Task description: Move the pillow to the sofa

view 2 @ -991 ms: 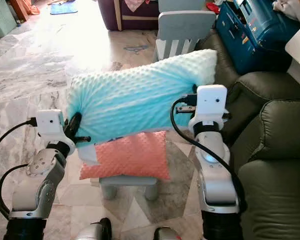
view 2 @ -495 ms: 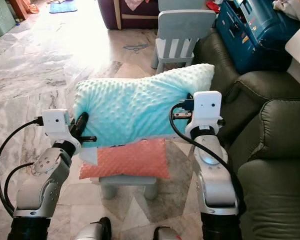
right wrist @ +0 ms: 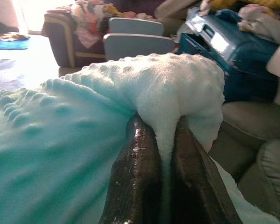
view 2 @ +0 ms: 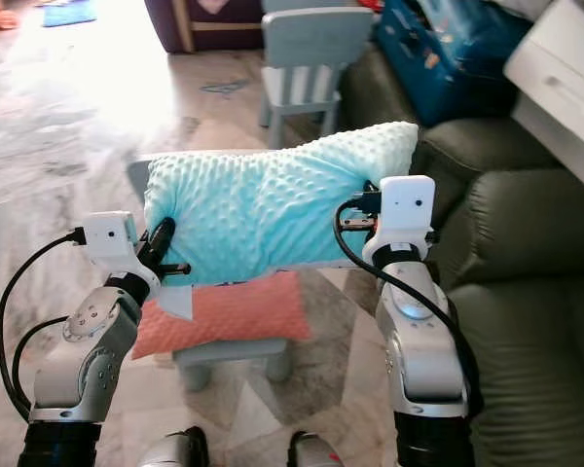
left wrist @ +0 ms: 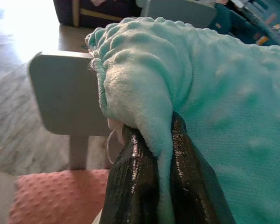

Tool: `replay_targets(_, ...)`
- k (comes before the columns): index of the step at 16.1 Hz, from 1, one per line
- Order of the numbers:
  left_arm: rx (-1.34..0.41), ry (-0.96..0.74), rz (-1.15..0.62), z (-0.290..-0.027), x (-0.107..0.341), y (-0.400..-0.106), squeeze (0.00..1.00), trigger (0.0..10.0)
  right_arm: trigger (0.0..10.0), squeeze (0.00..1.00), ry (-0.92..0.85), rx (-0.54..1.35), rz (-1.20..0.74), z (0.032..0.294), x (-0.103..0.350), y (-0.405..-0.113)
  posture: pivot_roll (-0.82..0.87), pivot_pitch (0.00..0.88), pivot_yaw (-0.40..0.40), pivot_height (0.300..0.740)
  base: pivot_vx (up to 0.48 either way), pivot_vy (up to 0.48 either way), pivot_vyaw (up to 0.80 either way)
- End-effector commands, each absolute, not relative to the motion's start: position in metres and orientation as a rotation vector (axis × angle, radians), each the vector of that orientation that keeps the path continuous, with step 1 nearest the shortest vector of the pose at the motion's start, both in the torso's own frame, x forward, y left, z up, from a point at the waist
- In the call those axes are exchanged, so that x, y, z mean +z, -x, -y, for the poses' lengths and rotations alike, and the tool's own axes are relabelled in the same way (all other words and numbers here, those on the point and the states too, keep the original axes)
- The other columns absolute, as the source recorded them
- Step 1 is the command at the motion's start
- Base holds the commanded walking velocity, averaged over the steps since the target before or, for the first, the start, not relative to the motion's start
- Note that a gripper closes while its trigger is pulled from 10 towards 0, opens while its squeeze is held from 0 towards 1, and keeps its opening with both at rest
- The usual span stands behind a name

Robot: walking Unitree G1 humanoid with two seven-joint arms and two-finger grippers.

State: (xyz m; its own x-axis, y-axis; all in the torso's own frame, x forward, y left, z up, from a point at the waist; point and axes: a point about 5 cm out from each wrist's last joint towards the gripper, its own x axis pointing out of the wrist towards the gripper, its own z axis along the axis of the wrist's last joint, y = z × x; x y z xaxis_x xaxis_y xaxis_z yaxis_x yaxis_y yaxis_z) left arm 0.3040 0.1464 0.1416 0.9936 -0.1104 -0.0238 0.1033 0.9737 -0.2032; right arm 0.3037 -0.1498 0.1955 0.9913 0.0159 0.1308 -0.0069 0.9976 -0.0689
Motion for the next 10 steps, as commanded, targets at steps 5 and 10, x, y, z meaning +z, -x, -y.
replay_targets(5,-0.101,0.231,-0.004,-0.1446,0.1480,-0.3065,0.00,10.0,10.0,0.00,0.065,0.019,0.176,0.1523,0.2091,-0.3023,-0.11,0.214,-0.055,0.740,0.000,0.000,-0.77)
replay_targets(10,-0.162,0.269,-0.024,-0.1364,0.1449,-0.3043,0.00,10.0,10.0,0.00,0.065,0.019,0.183,0.1543,0.2118,-0.3018,-0.11,0.223,-0.061,0.740,0.000,0.000,-0.77)
